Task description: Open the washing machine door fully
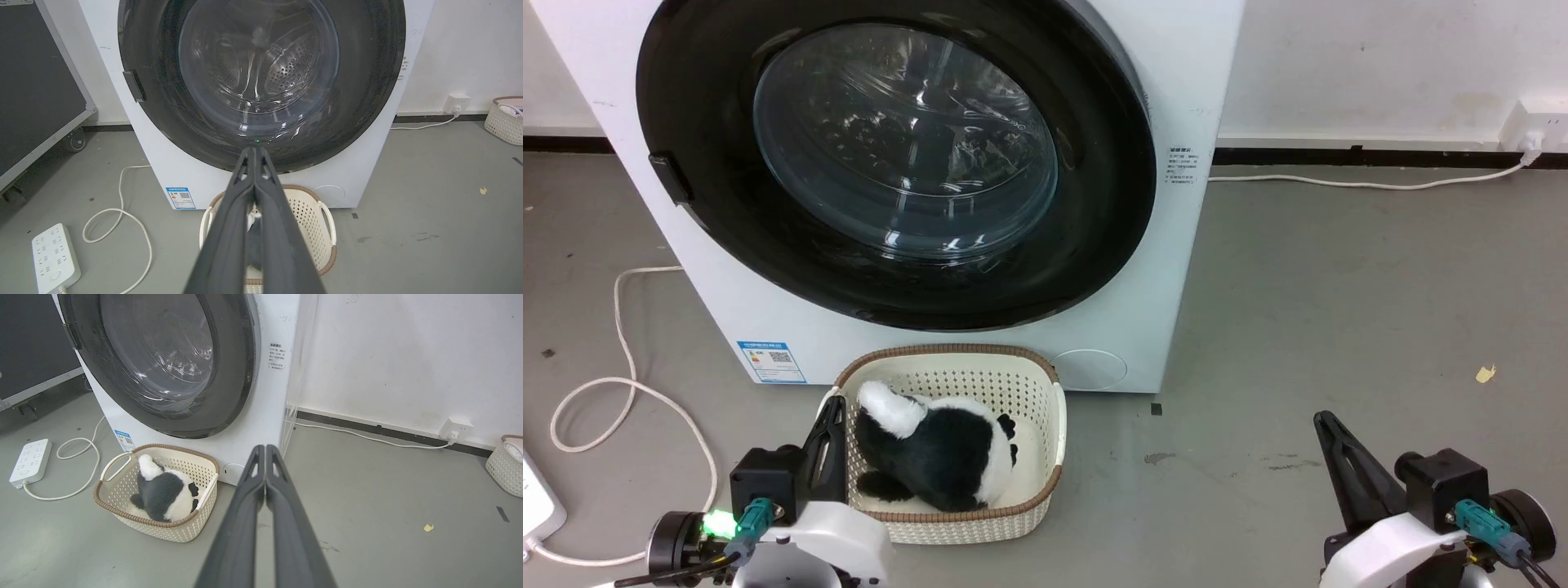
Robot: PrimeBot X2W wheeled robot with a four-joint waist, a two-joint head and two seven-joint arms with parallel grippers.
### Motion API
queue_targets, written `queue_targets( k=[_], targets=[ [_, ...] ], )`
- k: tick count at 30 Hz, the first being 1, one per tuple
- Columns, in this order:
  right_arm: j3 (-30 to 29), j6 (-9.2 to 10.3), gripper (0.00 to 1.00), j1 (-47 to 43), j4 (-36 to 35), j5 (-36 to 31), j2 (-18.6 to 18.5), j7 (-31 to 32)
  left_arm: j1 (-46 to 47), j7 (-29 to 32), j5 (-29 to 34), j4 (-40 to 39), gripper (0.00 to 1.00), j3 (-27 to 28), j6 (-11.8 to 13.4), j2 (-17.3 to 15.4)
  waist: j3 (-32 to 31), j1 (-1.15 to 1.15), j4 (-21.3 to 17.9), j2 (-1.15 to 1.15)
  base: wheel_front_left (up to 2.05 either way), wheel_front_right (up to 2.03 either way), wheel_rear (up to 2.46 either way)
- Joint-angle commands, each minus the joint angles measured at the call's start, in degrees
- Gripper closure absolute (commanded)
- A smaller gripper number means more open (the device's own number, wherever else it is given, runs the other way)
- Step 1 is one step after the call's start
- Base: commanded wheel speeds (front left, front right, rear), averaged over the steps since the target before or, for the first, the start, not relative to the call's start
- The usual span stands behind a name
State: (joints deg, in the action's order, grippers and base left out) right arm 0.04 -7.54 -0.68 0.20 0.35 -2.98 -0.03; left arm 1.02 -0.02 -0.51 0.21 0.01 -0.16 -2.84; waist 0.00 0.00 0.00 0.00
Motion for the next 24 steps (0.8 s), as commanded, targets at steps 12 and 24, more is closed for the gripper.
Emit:
queue_targets(
  k=[12,24],
  targets=[
    [0.0,0.05,1.00,0.7,-0.2,-0.3,0.1,0.0,-1.0,0.0,0.5,-0.2,1.00,0.0,0.2,0.0,0.0,0.00,0.0,0.00,0.00,0.00,0.00],
    [0.0,0.05,1.00,0.7,-0.2,-0.3,0.1,0.0,-1.0,0.0,0.5,-0.2,1.00,0.0,0.2,0.0,0.0,0.00,0.0,0.00,0.00,0.00,0.00]
  ],
)
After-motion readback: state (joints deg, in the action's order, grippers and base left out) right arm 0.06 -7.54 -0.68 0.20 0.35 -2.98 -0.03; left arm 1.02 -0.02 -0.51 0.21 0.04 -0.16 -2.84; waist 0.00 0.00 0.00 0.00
